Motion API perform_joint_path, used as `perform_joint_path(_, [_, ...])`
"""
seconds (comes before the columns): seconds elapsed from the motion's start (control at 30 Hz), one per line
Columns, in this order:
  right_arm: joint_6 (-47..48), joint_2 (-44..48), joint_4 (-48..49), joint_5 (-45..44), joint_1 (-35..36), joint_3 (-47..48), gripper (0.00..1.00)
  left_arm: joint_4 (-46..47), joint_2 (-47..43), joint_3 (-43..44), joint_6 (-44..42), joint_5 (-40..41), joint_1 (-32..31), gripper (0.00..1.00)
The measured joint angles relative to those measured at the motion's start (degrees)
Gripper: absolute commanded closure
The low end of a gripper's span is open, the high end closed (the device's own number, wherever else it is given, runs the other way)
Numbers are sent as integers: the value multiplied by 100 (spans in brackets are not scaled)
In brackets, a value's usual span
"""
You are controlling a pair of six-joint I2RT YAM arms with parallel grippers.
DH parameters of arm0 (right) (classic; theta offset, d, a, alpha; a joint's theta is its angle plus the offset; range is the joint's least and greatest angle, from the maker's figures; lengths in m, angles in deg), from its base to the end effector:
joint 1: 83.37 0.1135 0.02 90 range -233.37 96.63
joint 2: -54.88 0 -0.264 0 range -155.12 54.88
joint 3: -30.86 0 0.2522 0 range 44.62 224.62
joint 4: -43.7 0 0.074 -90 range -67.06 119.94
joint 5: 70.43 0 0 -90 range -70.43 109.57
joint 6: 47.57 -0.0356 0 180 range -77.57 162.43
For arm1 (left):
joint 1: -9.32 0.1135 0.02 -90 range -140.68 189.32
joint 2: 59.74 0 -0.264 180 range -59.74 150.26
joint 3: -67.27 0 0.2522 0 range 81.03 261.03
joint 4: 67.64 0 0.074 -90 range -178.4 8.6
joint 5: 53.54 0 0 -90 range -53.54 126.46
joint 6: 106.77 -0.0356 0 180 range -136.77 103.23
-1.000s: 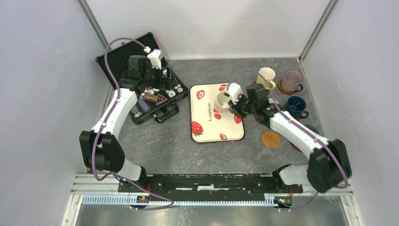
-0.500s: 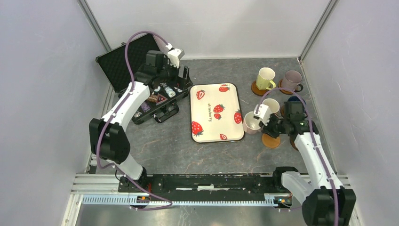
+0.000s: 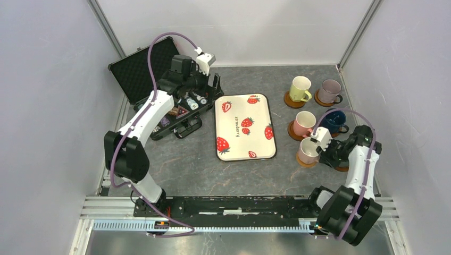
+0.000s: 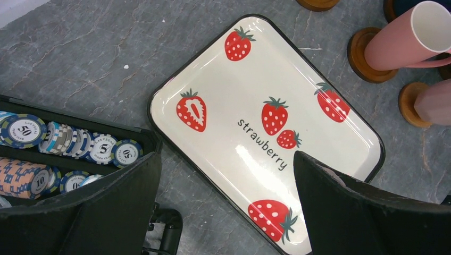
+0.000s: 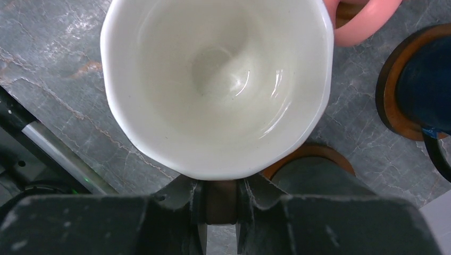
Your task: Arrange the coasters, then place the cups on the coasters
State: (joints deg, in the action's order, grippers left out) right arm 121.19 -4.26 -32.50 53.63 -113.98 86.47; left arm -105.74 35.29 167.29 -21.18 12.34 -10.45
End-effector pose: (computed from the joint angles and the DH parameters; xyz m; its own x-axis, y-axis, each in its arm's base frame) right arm 0.1433 -0.0616 0.2228 -0.4945 -0.6515 -0.5753 -0.7651 0.6403 -0.0674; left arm 0.3561 -0.1434 0.3402 -0.4640 0.2414 -0.8523 0.6685 0.7267 -0.1582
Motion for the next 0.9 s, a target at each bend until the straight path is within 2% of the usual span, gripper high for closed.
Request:
perform_joint_path(0.17, [170,-219,109,2,-131,-24,100,0,2,0,0,13,-63,0])
perform_joint_path(0.57, [-81,-195,573,195,-214,-254,100,0,4,0,0,155,-87,0])
perform_joint_path(0.9, [407,-28,468,199,-216,-337,100,0,9,0,-129,151,-90,0])
